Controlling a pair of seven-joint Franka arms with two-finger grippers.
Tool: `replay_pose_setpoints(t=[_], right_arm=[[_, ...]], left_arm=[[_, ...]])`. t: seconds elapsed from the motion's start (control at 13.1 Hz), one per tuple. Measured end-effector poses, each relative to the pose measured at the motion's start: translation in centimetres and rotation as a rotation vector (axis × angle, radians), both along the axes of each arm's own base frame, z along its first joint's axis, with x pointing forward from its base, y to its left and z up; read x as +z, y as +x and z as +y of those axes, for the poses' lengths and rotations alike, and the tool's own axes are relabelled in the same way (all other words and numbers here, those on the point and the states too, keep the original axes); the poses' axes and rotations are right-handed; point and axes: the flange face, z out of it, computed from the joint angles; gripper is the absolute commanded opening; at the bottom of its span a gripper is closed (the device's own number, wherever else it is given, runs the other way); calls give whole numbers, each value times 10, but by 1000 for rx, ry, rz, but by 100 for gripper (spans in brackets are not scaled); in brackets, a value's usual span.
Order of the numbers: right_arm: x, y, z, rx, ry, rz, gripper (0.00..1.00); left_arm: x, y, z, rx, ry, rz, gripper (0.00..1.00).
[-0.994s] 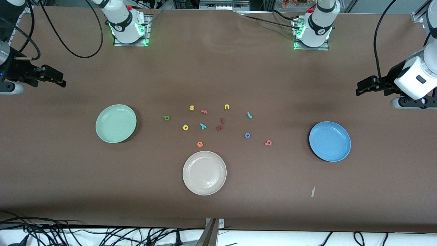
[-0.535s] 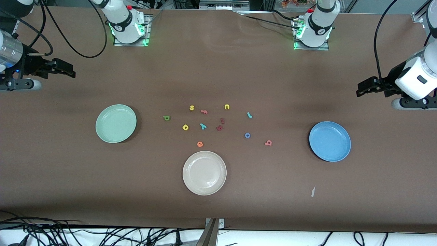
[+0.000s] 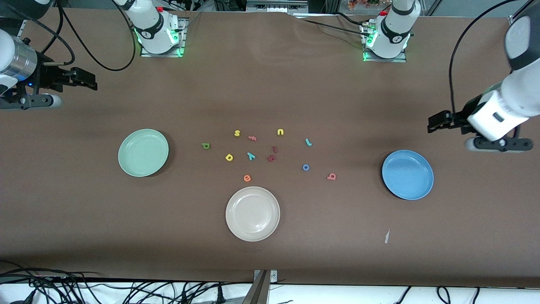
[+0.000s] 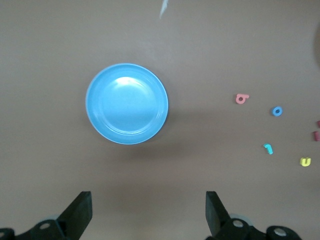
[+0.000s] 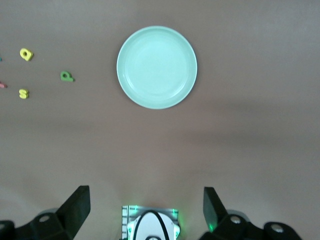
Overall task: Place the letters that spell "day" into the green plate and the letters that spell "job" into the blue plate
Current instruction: 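Reach green a with the right gripper while the left gripper reaches blue o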
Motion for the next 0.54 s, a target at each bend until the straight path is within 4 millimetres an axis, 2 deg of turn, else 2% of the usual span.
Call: replay_pose_setpoints(t=[0.15, 0.31, 0.38, 0.54], right_arm=[[1, 4, 24, 15, -47, -28, 100], [-8, 9, 70, -1, -67, -57, 100], [-19, 11, 97, -18, -82, -63, 100], [-62, 18, 143, -35, -115, -27, 100]], left_arm=[[-44, 13, -31, -48, -5, 47, 100], [-76, 19, -67, -89, -7, 73, 100], [-88, 22, -88, -88, -6, 66, 100], [-112, 27, -137, -51, -8, 12, 100]])
